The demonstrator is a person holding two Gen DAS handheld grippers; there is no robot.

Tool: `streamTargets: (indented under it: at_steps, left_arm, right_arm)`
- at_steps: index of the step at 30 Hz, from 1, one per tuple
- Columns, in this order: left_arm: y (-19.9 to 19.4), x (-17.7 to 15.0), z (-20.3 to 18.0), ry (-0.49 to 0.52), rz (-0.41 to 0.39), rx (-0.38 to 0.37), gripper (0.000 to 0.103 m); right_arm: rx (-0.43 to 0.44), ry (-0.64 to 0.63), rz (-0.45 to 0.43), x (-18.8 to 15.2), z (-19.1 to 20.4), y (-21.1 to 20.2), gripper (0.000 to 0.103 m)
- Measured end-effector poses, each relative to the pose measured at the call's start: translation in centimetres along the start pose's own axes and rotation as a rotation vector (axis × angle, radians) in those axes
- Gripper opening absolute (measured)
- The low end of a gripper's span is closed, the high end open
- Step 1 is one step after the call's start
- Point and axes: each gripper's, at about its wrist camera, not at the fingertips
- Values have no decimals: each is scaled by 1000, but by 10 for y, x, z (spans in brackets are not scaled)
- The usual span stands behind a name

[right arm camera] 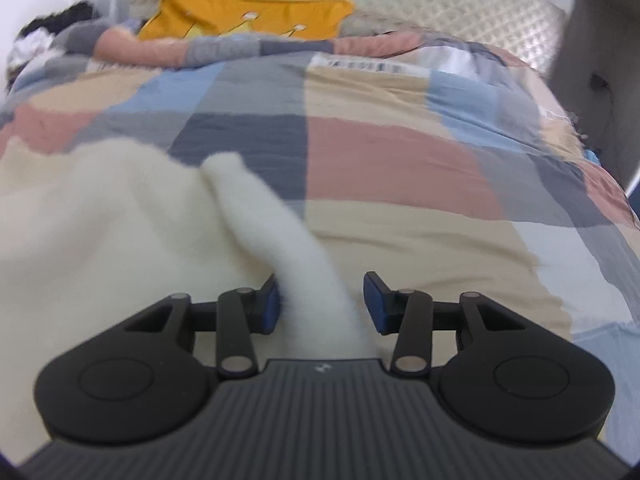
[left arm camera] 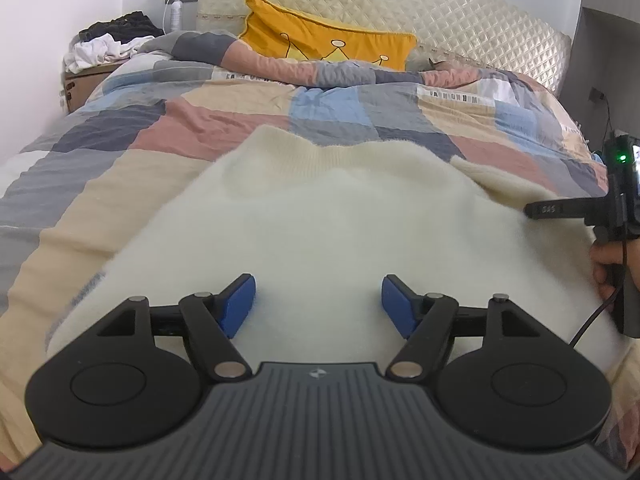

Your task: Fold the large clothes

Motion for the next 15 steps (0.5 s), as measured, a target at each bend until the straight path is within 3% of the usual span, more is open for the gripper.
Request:
streamTargets:
  at_steps: [3,8,11,15]
  left_arm:
    - [0,1,1,-13,0,-3,74]
    - [-3,1,2,-32,-6,-8,75]
    - [-3,1,2,-30,-5,-9,74]
    - [-4,1,2,-29,-4,-8,75]
  right_arm:
    - [-19,53,-40,-2,-10,-8,23]
    - [-29,195,-91,-4,-32,-20,20]
    - [-16,251,-62,-9,-39,-12,20]
    - [32,286,48,-20,-39,14,26]
Point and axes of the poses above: each gripper's, at about its wrist camera, not at the fingertips, and y roughly the way its jaws point, z to its left, x to its top, and after that the axes turned 12 degrees about -y, right-handed
